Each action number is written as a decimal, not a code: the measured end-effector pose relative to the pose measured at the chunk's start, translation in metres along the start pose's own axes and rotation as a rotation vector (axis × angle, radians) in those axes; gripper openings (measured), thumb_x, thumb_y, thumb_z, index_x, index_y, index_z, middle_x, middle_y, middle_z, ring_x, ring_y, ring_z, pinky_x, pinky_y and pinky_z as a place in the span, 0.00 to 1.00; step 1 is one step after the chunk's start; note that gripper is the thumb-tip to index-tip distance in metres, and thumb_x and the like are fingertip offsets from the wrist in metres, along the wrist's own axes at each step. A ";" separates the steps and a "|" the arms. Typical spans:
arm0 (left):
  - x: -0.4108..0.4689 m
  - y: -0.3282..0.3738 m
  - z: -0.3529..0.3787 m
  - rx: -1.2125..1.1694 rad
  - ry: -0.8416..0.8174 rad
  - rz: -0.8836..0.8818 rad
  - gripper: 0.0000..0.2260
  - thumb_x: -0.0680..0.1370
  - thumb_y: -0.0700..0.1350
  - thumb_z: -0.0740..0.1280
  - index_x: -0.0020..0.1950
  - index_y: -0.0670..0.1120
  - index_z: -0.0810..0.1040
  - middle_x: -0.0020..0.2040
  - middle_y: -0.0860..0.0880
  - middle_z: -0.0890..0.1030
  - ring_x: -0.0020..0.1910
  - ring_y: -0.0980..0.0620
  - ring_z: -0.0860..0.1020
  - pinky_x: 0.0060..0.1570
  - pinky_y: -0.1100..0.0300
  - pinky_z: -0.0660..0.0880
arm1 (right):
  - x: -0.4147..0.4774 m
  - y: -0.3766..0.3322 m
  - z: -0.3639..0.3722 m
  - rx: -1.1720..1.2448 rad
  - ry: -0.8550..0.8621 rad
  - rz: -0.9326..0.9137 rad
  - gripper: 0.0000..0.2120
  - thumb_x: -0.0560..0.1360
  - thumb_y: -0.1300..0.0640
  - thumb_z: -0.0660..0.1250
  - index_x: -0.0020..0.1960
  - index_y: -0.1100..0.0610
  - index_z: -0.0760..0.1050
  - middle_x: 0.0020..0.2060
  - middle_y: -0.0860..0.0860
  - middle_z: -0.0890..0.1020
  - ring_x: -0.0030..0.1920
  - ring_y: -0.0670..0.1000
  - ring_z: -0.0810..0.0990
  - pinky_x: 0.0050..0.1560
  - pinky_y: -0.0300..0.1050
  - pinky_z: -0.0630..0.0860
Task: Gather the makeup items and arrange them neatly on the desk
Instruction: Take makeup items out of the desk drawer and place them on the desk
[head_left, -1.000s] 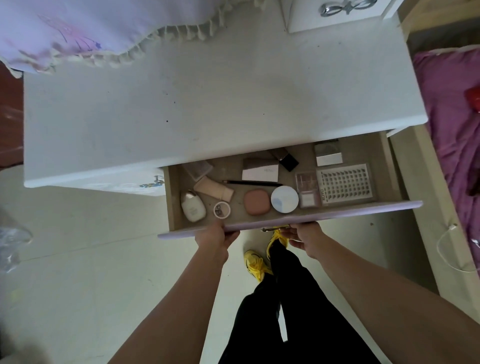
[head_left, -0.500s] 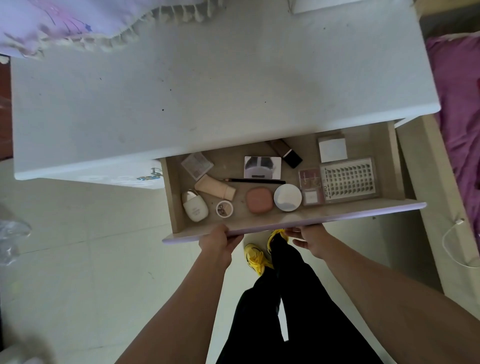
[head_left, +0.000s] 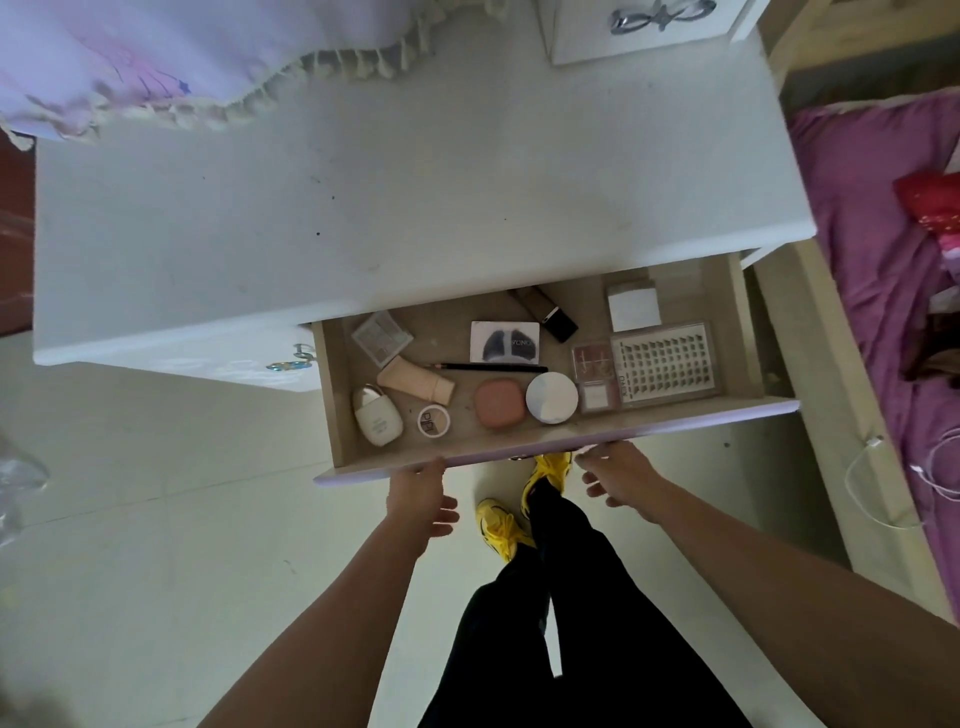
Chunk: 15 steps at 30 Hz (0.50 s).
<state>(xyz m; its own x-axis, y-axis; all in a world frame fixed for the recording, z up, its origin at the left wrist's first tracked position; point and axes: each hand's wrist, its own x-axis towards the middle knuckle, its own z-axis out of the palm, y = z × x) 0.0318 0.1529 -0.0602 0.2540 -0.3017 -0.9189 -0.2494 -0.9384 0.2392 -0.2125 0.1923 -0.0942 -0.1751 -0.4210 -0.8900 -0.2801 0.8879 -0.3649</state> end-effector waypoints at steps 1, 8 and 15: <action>-0.003 -0.003 -0.001 0.100 0.007 0.065 0.08 0.78 0.46 0.64 0.49 0.41 0.76 0.38 0.39 0.80 0.32 0.43 0.78 0.33 0.57 0.74 | -0.007 0.001 -0.005 -0.070 -0.011 -0.035 0.08 0.77 0.52 0.66 0.45 0.56 0.78 0.39 0.53 0.83 0.38 0.52 0.82 0.36 0.44 0.74; -0.014 0.025 0.016 0.358 0.039 0.381 0.07 0.75 0.45 0.63 0.44 0.41 0.76 0.40 0.42 0.82 0.40 0.42 0.81 0.39 0.53 0.75 | -0.026 -0.003 -0.054 -0.187 0.159 -0.331 0.07 0.76 0.55 0.66 0.41 0.55 0.80 0.35 0.50 0.84 0.37 0.49 0.84 0.43 0.46 0.78; 0.003 0.059 0.056 0.529 0.108 0.444 0.06 0.75 0.42 0.63 0.45 0.42 0.77 0.41 0.44 0.79 0.42 0.44 0.77 0.40 0.56 0.70 | 0.031 -0.051 -0.080 -0.503 0.341 -0.451 0.08 0.78 0.53 0.64 0.53 0.54 0.80 0.47 0.53 0.83 0.48 0.54 0.80 0.46 0.46 0.75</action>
<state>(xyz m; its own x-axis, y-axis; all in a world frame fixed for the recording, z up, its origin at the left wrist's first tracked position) -0.0340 0.1061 -0.0665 0.1070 -0.6785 -0.7268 -0.7660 -0.5223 0.3748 -0.2794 0.1188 -0.0815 -0.2009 -0.8301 -0.5202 -0.7765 0.4587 -0.4321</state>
